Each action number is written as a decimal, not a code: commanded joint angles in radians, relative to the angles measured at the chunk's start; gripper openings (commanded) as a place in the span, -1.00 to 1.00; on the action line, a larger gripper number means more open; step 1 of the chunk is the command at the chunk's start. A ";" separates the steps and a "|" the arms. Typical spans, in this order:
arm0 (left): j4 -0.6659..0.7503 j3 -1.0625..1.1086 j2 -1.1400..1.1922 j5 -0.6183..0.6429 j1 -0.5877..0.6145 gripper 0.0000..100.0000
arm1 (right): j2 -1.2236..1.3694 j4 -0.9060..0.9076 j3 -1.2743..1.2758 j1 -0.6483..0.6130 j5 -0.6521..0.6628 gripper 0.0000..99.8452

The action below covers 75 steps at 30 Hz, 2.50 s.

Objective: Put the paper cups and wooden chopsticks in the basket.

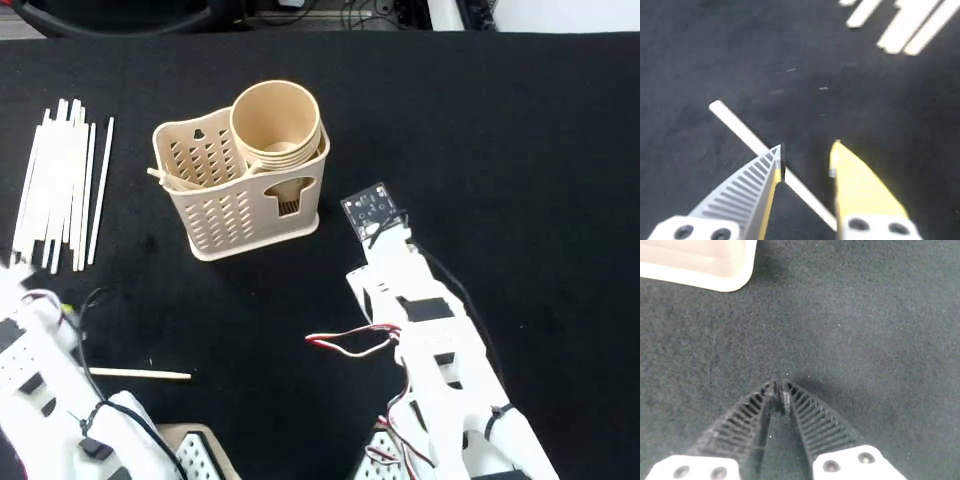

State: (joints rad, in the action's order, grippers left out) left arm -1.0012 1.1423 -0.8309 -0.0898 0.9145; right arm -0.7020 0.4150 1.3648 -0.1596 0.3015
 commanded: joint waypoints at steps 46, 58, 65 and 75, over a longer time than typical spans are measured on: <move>-0.166 -0.236 0.129 0.086 -0.054 -0.86 | -0.028 -0.009 -0.004 -0.008 0.008 -0.97; -0.075 -0.533 0.302 0.336 -0.470 -0.85 | -0.030 -0.009 -0.004 -0.008 0.008 -0.97; -0.008 -0.710 0.603 0.365 -0.556 -0.81 | -0.030 -0.009 -0.004 -0.008 0.008 -0.97; -0.324 -0.898 0.769 0.367 -0.550 -0.59 | -0.030 -0.009 -0.004 -0.008 0.008 -0.97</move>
State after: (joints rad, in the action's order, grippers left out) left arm -1.1899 0.3276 -0.0591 0.2616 0.3713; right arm -0.7020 0.4150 1.3648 -0.1596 0.3015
